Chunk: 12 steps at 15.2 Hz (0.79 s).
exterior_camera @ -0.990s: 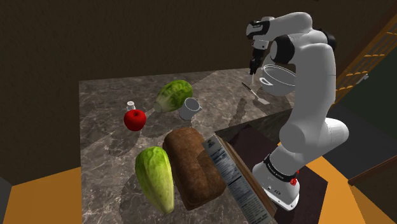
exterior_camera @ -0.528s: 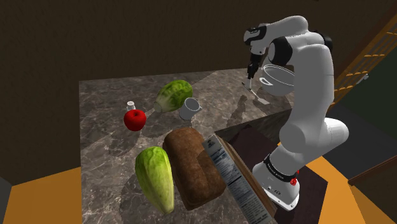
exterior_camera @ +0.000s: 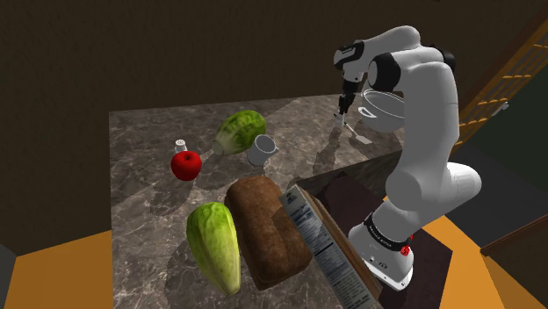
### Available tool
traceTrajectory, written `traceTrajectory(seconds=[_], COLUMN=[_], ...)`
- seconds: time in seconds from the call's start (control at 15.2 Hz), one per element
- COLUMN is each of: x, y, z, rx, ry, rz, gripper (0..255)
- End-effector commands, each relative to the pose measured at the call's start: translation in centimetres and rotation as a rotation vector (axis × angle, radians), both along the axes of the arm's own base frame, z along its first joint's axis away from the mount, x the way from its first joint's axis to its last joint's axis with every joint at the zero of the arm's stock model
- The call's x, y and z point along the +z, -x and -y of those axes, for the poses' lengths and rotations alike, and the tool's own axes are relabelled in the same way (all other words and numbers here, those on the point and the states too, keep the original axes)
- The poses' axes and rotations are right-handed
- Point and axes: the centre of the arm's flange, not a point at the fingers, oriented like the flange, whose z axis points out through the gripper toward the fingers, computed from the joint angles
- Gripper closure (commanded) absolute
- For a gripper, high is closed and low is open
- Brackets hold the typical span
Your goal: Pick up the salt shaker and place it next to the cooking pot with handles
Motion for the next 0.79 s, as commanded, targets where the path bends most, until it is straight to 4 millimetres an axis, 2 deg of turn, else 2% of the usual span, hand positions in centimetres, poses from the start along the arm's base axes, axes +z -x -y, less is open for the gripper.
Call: traceTrajectory(seconds=[0.0, 0.2, 0.26, 0.59, 0.73], x=[-0.1, -0.1, -0.1, -0.1, 2.5], y=[0.0, 0.0, 0.0, 0.0, -0.6], z=[0.0, 0.0, 0.0, 0.0, 0.2], rx=[0.000, 0.000, 0.000, 0.000, 0.000], ry=[0.000, 0.000, 0.000, 0.000, 0.000], rz=[0.000, 0.000, 0.000, 0.000, 0.000], gripper=[255, 255, 0, 0, 0])
